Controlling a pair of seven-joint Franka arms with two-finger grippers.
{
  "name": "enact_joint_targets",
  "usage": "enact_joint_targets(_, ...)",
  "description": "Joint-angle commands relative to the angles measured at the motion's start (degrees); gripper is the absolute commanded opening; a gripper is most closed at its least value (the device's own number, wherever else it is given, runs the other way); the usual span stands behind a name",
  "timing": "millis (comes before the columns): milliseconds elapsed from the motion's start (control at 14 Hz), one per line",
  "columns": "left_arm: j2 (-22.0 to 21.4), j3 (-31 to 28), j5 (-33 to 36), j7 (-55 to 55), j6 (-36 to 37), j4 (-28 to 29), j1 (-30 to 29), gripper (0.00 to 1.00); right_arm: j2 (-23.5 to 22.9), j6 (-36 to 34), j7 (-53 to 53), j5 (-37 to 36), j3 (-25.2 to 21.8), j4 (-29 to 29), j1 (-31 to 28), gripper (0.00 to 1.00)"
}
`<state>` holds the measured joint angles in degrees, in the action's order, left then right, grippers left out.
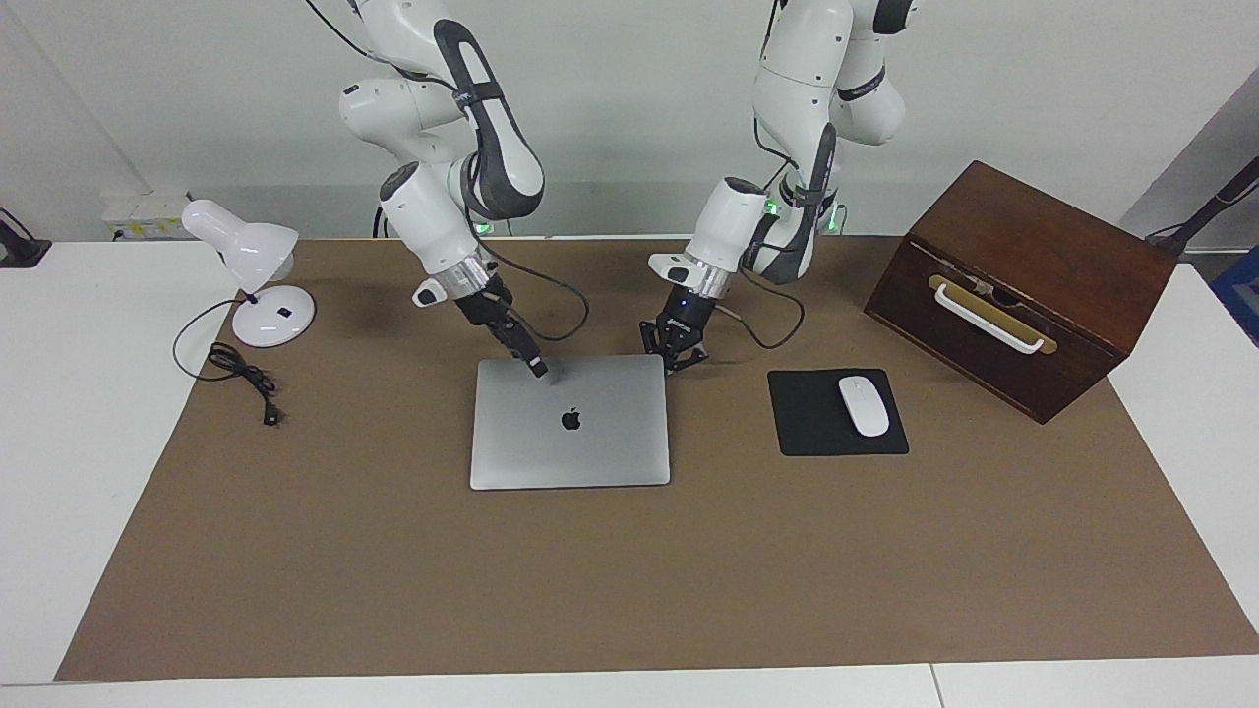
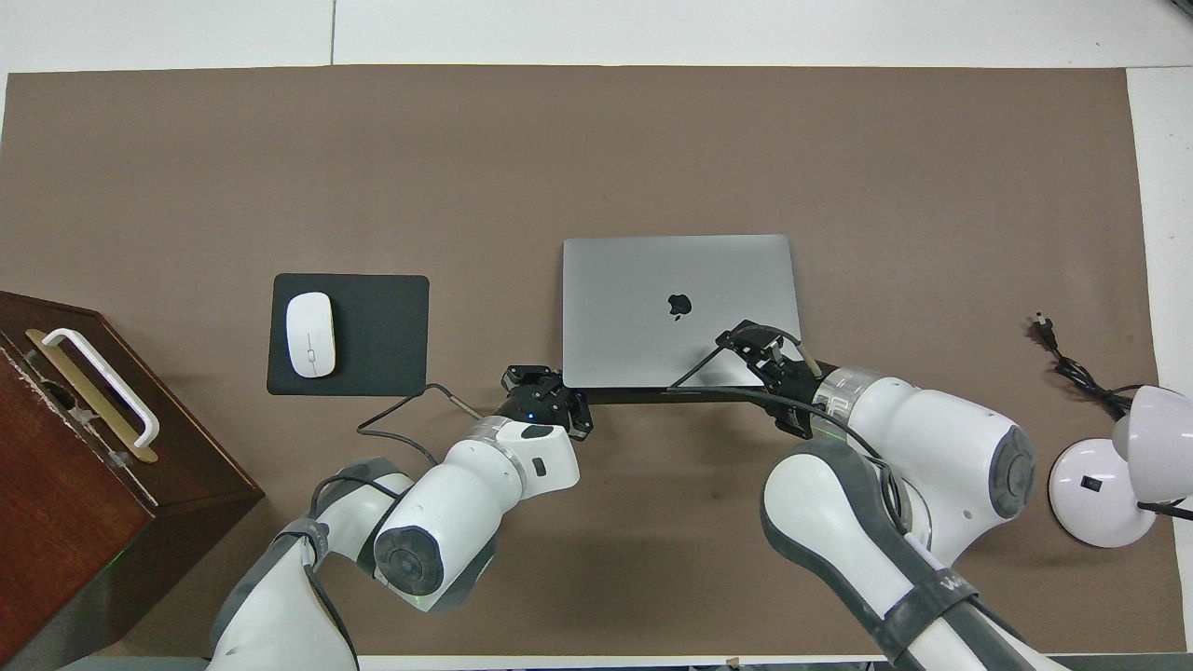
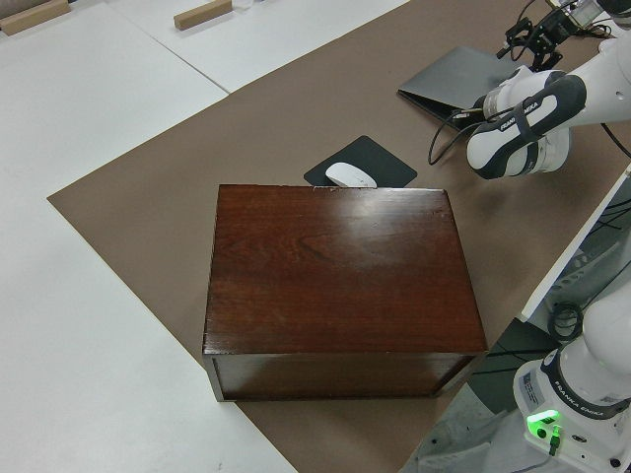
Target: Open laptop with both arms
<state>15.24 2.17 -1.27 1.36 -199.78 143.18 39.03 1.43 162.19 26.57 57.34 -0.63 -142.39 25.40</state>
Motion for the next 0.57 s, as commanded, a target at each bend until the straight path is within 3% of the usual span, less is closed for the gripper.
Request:
enact_joint_targets(0, 2.69, -0.94, 0.39, 0.57, -1.05, -0.98, 1.49, 0.0, -1.08, 1.2, -2.39, 3.39, 0.11, 1.06, 0.35, 1.0)
enact_joint_targets(500, 2.78, -0.94, 0.56, 0.57, -1.05, -0.98, 1.76, 0.0, -2.39, 1.29, -3.53, 3.48, 0.11, 2.37, -0.17, 1.0)
